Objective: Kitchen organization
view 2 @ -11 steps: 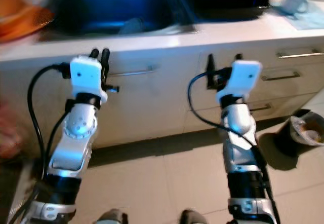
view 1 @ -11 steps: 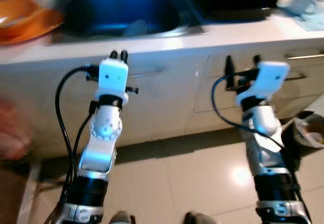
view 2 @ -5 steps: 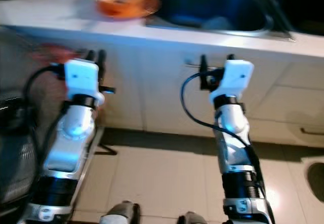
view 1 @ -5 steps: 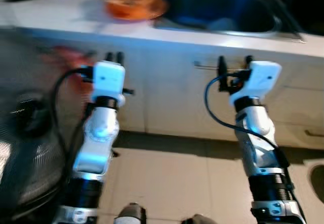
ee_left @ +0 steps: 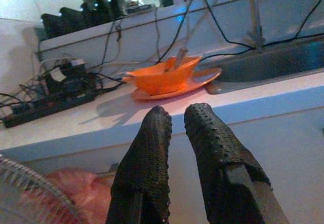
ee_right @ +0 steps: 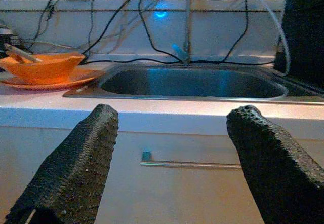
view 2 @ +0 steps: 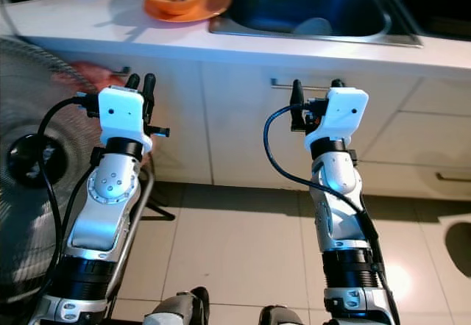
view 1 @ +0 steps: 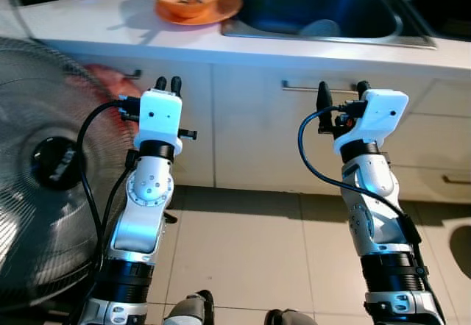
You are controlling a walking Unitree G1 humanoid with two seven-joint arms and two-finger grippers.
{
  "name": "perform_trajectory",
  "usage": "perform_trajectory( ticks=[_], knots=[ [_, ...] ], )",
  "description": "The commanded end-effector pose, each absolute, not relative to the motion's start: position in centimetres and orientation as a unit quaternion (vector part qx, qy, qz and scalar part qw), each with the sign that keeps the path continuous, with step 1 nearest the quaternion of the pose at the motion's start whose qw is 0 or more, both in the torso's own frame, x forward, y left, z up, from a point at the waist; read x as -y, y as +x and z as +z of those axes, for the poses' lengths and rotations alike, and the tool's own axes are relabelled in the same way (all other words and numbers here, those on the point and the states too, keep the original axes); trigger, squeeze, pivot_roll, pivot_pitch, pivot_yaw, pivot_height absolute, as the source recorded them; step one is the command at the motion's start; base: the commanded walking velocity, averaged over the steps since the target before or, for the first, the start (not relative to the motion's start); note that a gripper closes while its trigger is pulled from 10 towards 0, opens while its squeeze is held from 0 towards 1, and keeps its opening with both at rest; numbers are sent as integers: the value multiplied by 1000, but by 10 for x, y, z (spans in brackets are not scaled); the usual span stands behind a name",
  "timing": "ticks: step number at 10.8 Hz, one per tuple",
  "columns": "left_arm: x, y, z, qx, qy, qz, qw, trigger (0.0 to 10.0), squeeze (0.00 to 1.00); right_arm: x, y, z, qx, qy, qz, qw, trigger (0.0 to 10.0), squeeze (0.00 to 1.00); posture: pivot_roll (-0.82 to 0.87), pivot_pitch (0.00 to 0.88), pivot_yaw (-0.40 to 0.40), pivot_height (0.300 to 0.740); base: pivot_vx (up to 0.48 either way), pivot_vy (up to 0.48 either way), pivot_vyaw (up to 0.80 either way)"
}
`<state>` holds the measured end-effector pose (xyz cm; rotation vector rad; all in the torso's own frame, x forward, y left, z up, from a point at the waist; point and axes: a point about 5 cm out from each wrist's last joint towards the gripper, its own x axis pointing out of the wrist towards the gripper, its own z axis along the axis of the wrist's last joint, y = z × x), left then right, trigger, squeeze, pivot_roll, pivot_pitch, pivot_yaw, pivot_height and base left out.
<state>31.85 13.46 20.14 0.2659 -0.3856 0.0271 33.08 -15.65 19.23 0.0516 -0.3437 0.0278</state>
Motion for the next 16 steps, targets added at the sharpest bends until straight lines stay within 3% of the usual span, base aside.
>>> perform_trajectory(
  ticks=[1, 16],
  knots=[
    [-135, 317, 202, 192, 131, 11, 973, 10000, 0, 158, 331, 189, 161, 26, 10, 987, 10000, 0, 46, 157, -29, 740, 259, 0, 0],
    [-135, 315, 201, 189, 126, 15, 974, 10000, 0, 156, 331, 189, 159, 23, 19, 987, 10000, 0, 52, 159, -39, 740, 314, 0, 0]
  ],
)
